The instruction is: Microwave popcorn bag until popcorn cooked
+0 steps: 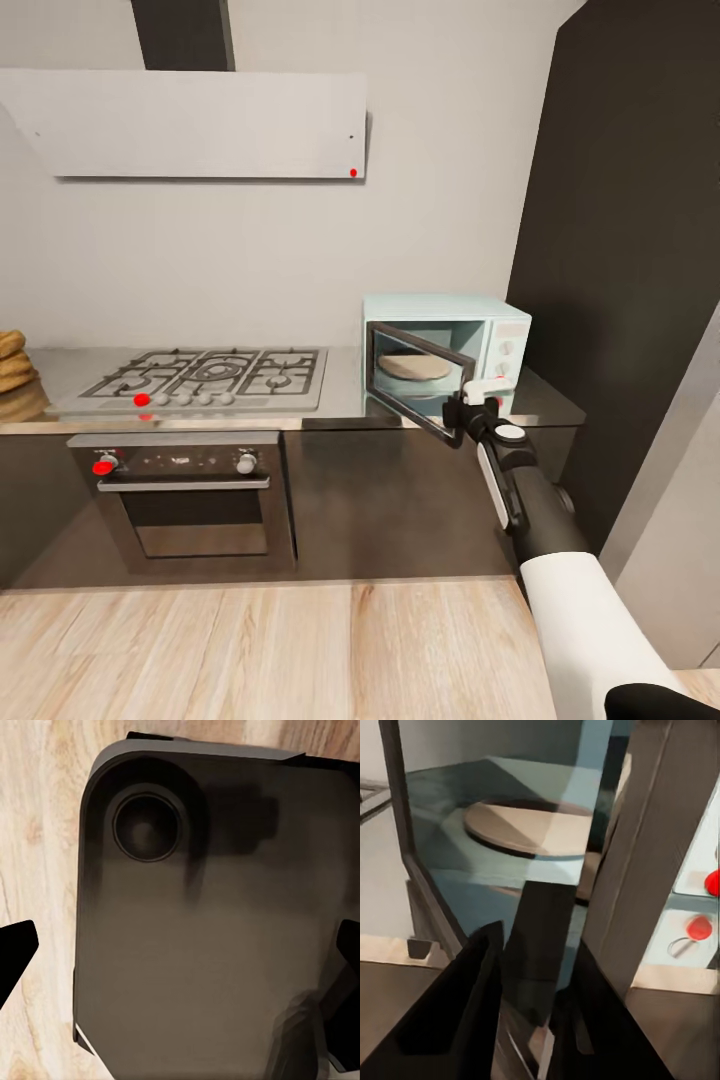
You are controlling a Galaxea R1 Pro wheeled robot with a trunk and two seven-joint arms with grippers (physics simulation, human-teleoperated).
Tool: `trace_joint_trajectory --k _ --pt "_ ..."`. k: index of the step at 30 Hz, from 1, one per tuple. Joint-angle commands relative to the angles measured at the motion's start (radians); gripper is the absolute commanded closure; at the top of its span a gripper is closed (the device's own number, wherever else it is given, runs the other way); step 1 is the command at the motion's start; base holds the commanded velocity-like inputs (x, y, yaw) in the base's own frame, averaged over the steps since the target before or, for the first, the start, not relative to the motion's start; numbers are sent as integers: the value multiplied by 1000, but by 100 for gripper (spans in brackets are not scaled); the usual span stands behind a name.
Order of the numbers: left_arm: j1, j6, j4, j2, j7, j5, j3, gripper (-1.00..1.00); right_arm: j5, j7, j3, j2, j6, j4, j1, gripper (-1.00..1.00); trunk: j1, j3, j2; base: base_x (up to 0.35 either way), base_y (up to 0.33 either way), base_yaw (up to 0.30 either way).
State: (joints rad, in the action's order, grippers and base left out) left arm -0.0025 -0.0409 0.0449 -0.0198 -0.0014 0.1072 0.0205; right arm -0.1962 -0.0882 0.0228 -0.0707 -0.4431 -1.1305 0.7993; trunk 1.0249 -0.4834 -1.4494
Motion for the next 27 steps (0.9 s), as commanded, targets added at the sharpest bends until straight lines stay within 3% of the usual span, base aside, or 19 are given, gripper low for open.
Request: trace_joint_trajectory --k 1,5,9,10,27 --pt "-1 -3 0 0 0 9 1 -100 -5 -3 -3 0 -6 4 0 100 0 -1 0 0 0 0" --pt "-1 -3 0 -1 0 9 1 -100 -51 -31 -6 0 -6 0 0 100 0 -1 0 -43 26 0" --pt "-1 -4 0 -1 0 9 1 -100 -56 -73 -6 0 -6 5 2 100 0 -1 0 -89 71 0" --pt "-1 -4 0 0 0 9 1 -100 119 122 -6 0 -6 5 0 100 0 -1 0 -18 13 0" --pt "-1 -4 0 -2 0 9 1 -100 120 122 -6 0 -7 5 0 100 0 -1 0 -1 31 0"
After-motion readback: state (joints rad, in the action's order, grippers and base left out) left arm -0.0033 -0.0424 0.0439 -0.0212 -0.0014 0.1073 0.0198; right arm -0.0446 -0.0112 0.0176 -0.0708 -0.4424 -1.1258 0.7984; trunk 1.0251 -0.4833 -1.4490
